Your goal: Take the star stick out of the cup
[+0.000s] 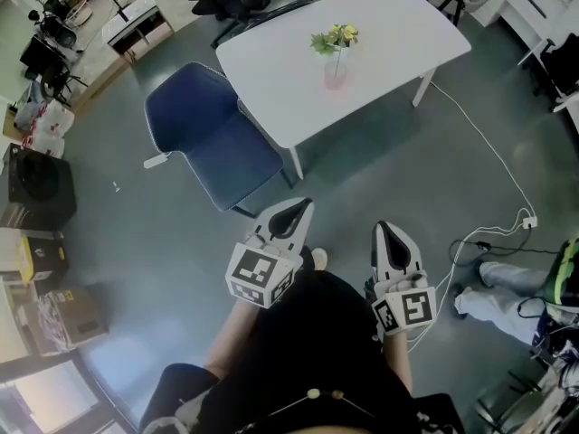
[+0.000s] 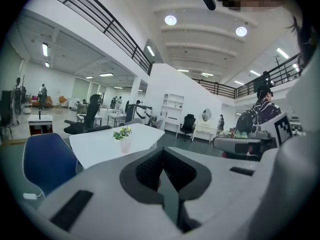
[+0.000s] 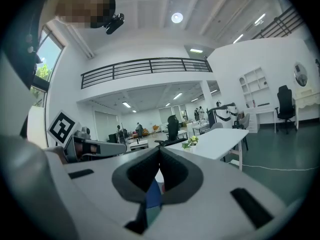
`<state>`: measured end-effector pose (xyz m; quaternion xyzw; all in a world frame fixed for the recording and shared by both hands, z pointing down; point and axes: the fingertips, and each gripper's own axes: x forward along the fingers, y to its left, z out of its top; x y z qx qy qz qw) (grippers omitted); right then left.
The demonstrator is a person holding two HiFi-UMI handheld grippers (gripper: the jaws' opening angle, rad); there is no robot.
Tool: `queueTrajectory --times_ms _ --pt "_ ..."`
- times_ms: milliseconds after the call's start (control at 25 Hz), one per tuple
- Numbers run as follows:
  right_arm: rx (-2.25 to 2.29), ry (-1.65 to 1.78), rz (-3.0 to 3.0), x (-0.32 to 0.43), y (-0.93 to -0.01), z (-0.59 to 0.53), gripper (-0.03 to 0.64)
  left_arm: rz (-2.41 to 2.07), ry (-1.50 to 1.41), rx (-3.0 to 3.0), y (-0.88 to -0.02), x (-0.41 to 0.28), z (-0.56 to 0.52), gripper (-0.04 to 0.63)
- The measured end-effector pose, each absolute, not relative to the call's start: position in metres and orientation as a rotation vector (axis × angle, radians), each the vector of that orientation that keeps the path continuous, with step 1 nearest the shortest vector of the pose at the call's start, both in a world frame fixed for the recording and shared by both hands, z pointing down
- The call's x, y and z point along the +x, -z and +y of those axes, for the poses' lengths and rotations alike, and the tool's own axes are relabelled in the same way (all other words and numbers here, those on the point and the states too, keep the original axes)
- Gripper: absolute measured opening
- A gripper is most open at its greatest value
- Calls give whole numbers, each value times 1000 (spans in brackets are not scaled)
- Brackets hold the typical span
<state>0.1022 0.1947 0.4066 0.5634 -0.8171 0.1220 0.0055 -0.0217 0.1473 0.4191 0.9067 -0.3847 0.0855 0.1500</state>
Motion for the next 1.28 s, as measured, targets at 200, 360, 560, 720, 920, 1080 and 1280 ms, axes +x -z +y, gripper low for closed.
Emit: queueTrajectory --times_ms 200,360,560,720,920,1080,1280 --pt "1771 -374 -2551 114 -409 189 3 -1107 -261 2605 -421 -13 144 2" --pt "1761 -368 -2561 116 -411 183 2 -1122 -251 2615 -418 -10 136 2" --pt "1749 -356 -2554 115 -417 171 3 -1117 -245 2611 -422 -6 121 2" --pt "1733 -355 -2562 114 -419 152 3 -1102 -238 2610 -424 -1 97 2" --pt "1740 -361 -2561 119 -418 107 3 -1083 -222 2612 -424 4 52 2" --pt "1743 -338 -2557 124 -414 56 3 -1102 -215 2586 -429 -1 0 2" --pt "1716 -329 -2556 119 -413 -17 3 -1136 -207 2559 -432 -14 -70 2"
